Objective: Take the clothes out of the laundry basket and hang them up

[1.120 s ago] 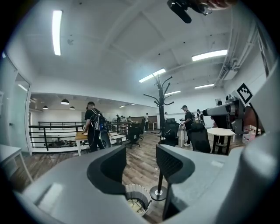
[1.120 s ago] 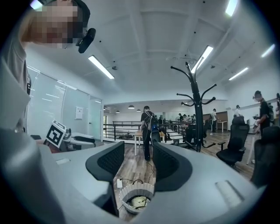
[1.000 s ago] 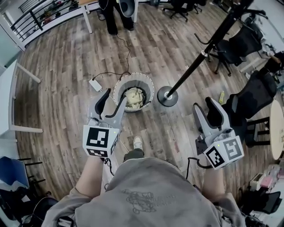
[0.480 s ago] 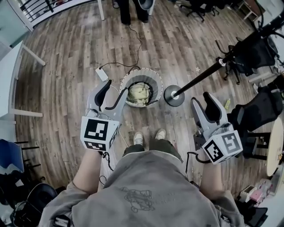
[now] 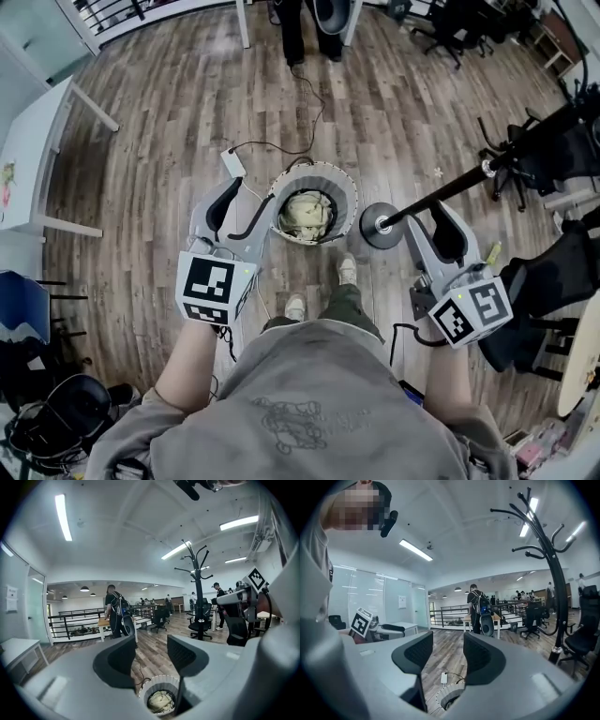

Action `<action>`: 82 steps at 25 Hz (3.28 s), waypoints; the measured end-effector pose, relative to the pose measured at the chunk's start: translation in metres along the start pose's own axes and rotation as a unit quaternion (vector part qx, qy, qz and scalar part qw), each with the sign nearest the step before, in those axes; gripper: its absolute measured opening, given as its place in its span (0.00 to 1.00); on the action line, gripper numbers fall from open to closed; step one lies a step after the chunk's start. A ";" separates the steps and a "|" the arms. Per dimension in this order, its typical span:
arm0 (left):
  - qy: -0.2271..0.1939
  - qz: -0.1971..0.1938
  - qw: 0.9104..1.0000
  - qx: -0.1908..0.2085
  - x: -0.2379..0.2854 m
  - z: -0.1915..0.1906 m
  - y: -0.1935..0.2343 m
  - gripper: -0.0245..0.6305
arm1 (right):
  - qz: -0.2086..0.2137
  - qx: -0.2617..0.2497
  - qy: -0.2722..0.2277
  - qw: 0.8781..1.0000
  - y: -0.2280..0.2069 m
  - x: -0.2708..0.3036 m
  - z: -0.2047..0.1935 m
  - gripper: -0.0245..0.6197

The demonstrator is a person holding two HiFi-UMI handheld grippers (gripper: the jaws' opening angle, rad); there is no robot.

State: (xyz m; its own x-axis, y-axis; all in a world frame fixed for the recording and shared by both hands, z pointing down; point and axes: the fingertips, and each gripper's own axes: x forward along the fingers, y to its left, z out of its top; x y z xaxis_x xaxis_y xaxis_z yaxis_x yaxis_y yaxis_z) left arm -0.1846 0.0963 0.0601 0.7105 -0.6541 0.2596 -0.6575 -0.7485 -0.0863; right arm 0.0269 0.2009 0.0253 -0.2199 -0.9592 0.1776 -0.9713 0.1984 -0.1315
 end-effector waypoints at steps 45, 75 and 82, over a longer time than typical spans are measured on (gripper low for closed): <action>0.102 0.187 0.970 -0.116 0.122 -0.041 0.060 0.35 | 0.203 -0.004 0.162 0.966 -0.118 0.238 -0.063 0.38; 0.244 0.109 0.932 -0.244 0.279 -0.397 0.065 0.37 | 0.080 0.072 0.412 0.905 -0.167 0.342 -0.461 0.36; 0.269 0.077 0.924 -0.258 0.308 -0.478 0.037 0.37 | 0.068 0.167 0.443 0.878 -0.170 0.358 -0.549 0.38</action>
State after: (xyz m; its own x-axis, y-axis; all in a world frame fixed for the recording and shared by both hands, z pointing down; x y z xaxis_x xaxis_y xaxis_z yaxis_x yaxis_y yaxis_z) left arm -0.1098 -0.0802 0.5969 0.4618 -0.4950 0.7360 -0.8715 -0.4075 0.2728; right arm 0.0637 -0.0657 0.6466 -0.4595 -0.3694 0.8078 -0.8825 0.0873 -0.4621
